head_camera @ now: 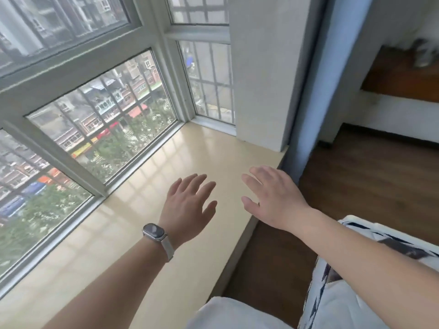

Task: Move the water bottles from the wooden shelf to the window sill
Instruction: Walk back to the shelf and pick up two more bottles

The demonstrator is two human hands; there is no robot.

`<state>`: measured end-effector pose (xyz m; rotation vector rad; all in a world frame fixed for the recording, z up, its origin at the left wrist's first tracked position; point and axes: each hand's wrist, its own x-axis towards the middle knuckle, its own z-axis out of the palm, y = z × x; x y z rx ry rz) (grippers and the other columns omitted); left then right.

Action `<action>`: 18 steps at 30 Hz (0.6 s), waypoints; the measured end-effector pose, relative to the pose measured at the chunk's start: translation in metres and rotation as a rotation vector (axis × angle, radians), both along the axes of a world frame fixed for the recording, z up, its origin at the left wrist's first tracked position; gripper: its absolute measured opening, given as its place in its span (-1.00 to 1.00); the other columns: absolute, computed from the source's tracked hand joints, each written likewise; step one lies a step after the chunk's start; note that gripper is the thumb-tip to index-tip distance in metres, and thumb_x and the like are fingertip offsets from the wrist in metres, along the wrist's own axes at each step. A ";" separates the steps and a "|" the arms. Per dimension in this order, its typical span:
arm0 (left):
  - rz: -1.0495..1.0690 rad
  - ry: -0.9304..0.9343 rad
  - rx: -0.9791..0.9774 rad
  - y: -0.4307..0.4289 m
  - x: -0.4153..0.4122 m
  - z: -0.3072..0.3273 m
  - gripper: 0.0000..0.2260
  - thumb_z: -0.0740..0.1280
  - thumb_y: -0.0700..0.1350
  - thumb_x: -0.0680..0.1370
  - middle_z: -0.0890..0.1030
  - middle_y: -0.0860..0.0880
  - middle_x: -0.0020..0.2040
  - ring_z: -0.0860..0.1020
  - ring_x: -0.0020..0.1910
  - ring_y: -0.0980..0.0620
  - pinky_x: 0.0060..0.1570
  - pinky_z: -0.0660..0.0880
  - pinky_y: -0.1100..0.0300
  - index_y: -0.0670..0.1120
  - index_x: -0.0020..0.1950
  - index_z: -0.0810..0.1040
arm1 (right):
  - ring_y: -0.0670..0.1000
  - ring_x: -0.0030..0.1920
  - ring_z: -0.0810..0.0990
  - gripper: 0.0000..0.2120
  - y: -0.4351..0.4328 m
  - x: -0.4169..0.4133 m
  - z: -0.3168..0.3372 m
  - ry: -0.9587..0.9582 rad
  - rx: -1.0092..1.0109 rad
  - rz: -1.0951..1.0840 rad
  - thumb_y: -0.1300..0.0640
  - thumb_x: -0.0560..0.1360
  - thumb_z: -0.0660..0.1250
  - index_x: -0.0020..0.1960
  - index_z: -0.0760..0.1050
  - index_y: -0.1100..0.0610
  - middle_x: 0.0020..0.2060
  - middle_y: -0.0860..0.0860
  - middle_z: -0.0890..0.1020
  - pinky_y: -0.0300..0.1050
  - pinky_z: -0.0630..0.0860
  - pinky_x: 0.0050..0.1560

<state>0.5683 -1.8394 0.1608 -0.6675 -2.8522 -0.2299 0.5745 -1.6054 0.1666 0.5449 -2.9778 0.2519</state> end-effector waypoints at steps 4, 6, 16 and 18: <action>-0.115 0.040 -0.003 0.037 -0.022 0.006 -0.60 0.44 -0.01 0.52 0.55 -0.14 0.36 0.47 0.37 -0.24 0.36 0.32 -0.22 -0.08 0.33 0.56 | 0.23 0.30 0.43 -0.49 0.036 0.008 0.007 0.021 -0.004 -0.125 -0.11 0.55 0.26 0.38 0.45 0.17 0.32 0.16 0.49 0.12 0.32 0.30; -0.164 0.048 0.009 0.056 -0.032 0.008 -0.61 0.42 0.00 0.54 0.55 -0.15 0.37 0.47 0.37 -0.24 0.36 0.33 -0.23 -0.08 0.34 0.55 | 0.23 0.28 0.45 -0.50 0.053 0.014 0.007 0.031 -0.011 -0.190 -0.11 0.54 0.27 0.37 0.46 0.17 0.29 0.15 0.52 0.12 0.33 0.28; -0.419 0.039 0.022 0.148 -0.092 0.005 -0.58 0.22 0.08 0.54 0.57 -0.17 0.32 0.51 0.31 -0.26 0.29 0.40 -0.24 -0.11 0.29 0.58 | 0.26 0.18 0.56 -0.53 0.125 0.015 -0.002 0.112 -0.046 -0.462 -0.07 0.43 0.34 0.22 0.59 0.19 0.17 0.16 0.62 0.16 0.46 0.21; -0.467 0.045 0.032 0.164 -0.114 0.003 -0.60 0.25 0.07 0.54 0.57 -0.17 0.32 0.51 0.31 -0.26 0.28 0.40 -0.22 -0.10 0.28 0.58 | 0.26 0.20 0.56 -0.54 0.138 0.004 -0.002 0.106 -0.033 -0.509 -0.07 0.43 0.34 0.22 0.59 0.19 0.17 0.16 0.62 0.17 0.45 0.22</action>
